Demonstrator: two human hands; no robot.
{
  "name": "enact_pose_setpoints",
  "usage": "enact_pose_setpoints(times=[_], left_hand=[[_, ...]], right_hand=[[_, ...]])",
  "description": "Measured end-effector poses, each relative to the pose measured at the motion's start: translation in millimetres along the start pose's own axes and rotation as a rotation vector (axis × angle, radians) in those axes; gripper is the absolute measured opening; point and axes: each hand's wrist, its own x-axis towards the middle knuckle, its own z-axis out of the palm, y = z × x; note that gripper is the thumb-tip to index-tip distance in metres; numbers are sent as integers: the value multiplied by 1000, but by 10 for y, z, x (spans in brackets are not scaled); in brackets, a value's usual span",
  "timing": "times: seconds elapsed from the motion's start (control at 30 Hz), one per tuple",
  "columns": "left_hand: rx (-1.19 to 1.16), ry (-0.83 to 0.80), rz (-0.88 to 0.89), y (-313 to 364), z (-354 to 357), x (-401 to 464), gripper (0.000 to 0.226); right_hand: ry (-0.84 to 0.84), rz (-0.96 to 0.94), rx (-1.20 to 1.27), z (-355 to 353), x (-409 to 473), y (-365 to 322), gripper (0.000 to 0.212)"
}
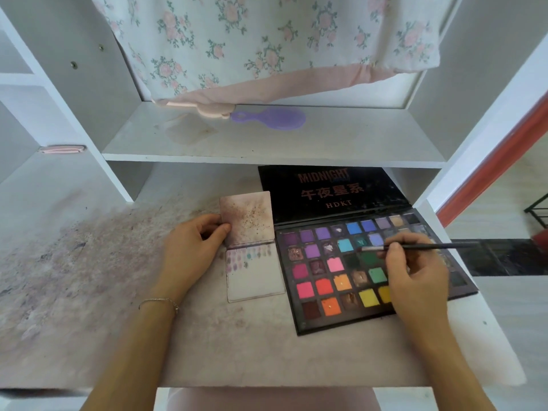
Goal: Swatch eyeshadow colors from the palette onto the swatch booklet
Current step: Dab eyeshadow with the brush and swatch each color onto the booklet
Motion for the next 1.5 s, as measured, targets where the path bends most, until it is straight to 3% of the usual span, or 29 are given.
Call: enact_pose_setpoints(times=[0.07,0.27,0.5,1.03,1.37,1.5], left_hand=[[6,14,-10,15,31,-3,21],[9,98,35,32,81,-79,10],[-1,80,44,5,79,-80,14],[7,76,53,0,69,-76,16],[-27,60,31,-25,68,-60,15],[-32,57,31,-34,72,-43,16]], right_hand=[[5,-29,-55,-78,18,22,49],[35,-20,-107,-115,6,105,33],[-51,-31,-161,-110,26,136,32],[21,-12,-65,-92,27,81,33],[-231,10,112,445,-141,-229,16],[-376,-5,118,682,-166,-299,23]])
